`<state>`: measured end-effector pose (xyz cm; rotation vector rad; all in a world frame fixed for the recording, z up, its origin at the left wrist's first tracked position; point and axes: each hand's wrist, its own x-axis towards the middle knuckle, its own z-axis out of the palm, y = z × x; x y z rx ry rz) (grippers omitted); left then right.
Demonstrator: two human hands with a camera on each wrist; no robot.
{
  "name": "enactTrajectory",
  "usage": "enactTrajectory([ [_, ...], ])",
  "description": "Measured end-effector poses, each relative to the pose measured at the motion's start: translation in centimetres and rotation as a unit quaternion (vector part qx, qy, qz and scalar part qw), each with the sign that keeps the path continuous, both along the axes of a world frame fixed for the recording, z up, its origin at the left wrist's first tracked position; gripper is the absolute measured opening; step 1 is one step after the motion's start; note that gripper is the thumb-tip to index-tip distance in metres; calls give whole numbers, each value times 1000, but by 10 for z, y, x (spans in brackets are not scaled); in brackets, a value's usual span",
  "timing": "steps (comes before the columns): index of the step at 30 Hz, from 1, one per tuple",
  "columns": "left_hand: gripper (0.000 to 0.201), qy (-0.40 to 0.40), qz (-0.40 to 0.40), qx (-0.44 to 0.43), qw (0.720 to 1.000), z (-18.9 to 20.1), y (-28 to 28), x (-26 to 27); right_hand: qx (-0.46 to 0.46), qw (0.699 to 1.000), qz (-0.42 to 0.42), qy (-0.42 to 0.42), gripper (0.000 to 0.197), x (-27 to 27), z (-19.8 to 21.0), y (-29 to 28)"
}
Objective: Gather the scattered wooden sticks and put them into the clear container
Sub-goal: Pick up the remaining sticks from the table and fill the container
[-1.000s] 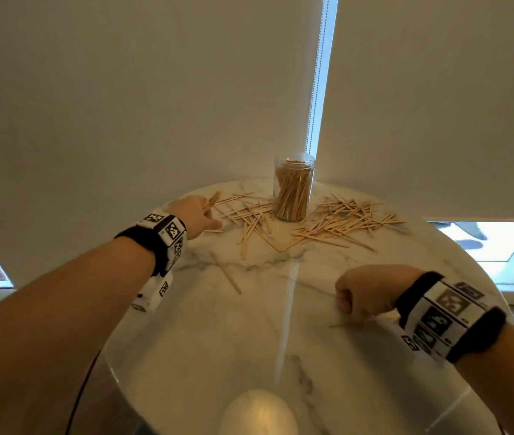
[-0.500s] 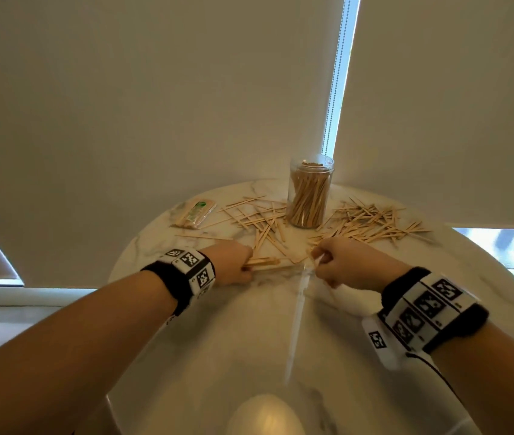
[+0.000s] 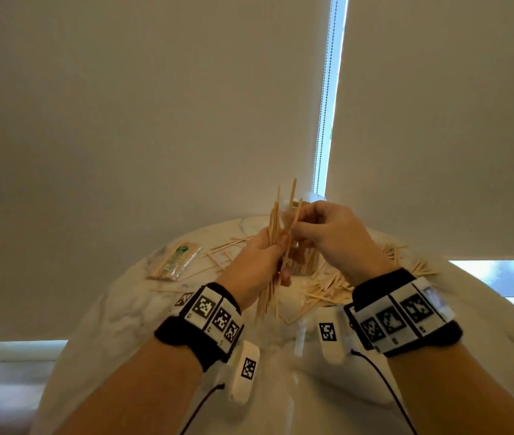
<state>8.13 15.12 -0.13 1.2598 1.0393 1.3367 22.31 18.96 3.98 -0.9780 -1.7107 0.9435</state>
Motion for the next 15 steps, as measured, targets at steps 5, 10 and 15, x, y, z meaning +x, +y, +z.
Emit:
enactTrajectory([
  [5, 21, -23, -26, -5, 999, -9, 17, 3, 21, 1000, 12, 5, 15, 11, -8, 11],
  [10, 40, 151, -39, -6, 988, -2, 21, 0, 11, 997, -5, 80, 49, 15, -12, 21],
  [15, 43, 418, -29, 77, 905, 1, 28, -3, 150, 976, -63, -148, 34, 21, -7, 19],
])
